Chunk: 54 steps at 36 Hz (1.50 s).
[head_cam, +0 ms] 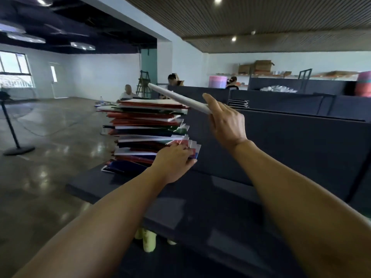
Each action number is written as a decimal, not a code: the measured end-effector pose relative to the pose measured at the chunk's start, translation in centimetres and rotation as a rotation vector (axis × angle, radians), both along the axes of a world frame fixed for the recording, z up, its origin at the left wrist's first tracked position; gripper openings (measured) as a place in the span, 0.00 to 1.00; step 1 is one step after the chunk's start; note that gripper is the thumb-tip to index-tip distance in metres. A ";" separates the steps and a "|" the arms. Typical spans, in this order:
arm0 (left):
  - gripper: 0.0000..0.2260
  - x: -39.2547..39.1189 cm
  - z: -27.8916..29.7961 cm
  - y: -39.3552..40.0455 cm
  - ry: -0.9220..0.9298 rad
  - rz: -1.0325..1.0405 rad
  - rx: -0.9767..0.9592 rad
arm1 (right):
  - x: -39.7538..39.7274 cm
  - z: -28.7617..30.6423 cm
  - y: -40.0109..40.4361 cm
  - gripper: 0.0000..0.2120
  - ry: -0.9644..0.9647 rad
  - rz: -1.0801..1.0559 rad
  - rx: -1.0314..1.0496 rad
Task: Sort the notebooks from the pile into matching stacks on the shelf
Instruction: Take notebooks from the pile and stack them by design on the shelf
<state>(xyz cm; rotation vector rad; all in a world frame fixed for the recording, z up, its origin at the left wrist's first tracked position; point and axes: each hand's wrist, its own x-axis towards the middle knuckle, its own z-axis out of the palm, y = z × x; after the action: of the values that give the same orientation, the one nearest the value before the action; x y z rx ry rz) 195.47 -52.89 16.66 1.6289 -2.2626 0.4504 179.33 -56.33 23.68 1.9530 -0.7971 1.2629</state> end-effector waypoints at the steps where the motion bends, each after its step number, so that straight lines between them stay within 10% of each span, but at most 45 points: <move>1: 0.19 -0.3 -0.2 0.2 0.002 -0.016 0.004 | -0.6 -0.4 0.4 0.22 -0.019 -0.004 0.028; 27: 0.18 -16.0 -4.4 4.2 0.015 -0.401 0.096 | -19.2 -6.3 12.8 0.17 0.004 -0.466 0.033; 39: 0.12 -24.0 -7.0 7.4 -0.044 -0.368 0.267 | -22.8 -15.6 15.5 0.30 0.303 -0.688 0.895; 54: 0.18 -26.2 -10.0 8.7 0.162 -0.237 0.313 | -31.1 -18.4 18.6 0.45 -0.004 -0.633 0.994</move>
<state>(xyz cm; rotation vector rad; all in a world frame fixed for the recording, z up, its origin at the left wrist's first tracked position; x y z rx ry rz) 169.25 -44.20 6.62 1.4401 -2.4508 -0.0949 148.22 -37.69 5.31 2.0655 -2.1193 0.4834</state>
